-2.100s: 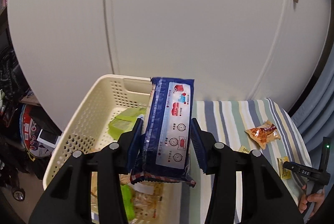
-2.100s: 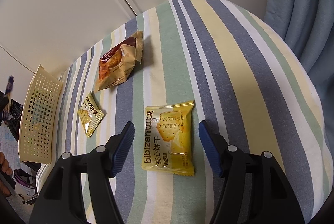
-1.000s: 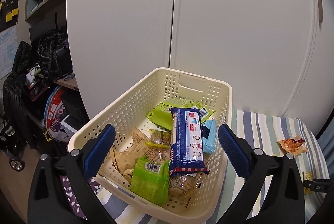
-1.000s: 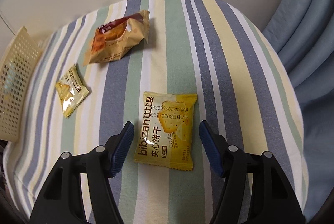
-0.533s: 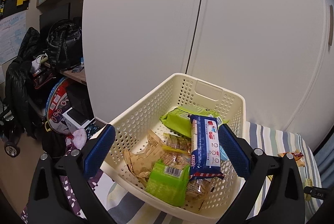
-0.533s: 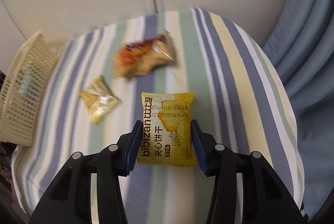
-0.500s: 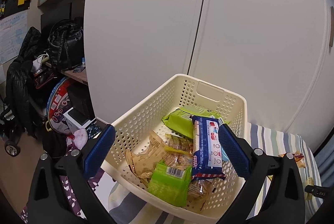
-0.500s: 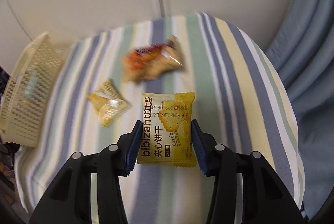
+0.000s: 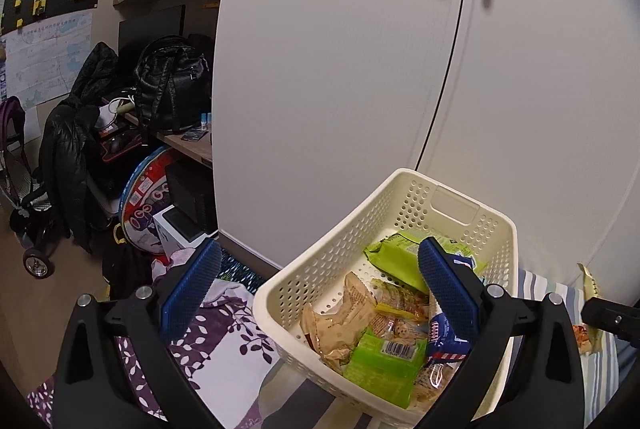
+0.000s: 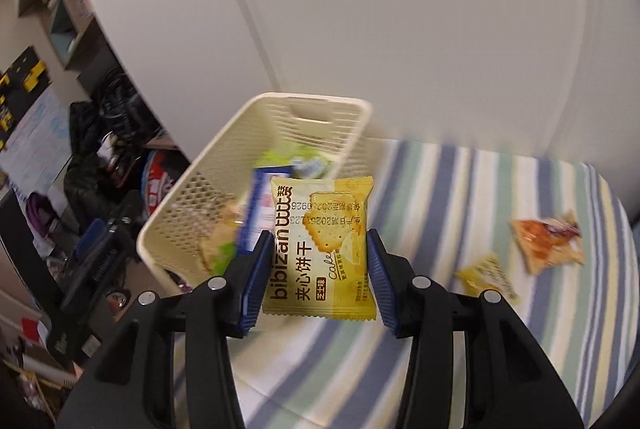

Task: Organize snacks
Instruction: 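Carry the yellow biscuit pack with the right gripper into the basket and release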

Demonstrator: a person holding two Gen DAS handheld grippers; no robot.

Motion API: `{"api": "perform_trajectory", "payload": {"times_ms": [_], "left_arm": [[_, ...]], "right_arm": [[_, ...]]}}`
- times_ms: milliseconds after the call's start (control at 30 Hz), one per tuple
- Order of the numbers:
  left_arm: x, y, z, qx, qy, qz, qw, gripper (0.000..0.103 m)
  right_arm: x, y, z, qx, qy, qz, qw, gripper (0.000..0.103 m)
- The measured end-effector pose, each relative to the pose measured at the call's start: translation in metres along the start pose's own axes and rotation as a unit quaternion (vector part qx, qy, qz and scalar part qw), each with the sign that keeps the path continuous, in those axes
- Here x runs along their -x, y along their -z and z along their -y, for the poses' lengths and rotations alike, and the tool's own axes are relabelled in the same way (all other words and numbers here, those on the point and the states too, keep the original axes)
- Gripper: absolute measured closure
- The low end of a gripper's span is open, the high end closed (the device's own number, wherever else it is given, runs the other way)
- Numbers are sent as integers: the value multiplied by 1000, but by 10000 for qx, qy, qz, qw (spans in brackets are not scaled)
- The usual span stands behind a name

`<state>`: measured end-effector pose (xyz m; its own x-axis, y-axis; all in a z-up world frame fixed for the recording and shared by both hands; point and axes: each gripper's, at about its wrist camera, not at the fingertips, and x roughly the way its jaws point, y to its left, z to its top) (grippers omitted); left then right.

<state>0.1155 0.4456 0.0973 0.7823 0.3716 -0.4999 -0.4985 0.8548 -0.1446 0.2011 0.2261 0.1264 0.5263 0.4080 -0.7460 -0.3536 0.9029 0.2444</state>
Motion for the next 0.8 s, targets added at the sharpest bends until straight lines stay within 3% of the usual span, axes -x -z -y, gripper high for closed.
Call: {"api": "perform_trajectory", "payload": {"times_ms": [167,267,300,633,800], "left_arm": [[1,-3,-12,147,-60,39,9999,3],[1,-5,-18,265,-87,44,9996,3],[1,-5,-20,299,-72,38,9995,3],[3,-3,-16,268,32,44,9996,3],[7,-4,-9,198,130,87,9997,3]], "right_arm": [[-31,-5,-43,147,-370,-254,9989,54],[-45,-6,-53,36,-732,-409,9965,39],[-49,-6,-58,19,-764,-424,9962,38],[-47,3,-32,-293,-475,-343,9979,38],[-46,11,-13,-372,-199,-323,9986,31]]}}
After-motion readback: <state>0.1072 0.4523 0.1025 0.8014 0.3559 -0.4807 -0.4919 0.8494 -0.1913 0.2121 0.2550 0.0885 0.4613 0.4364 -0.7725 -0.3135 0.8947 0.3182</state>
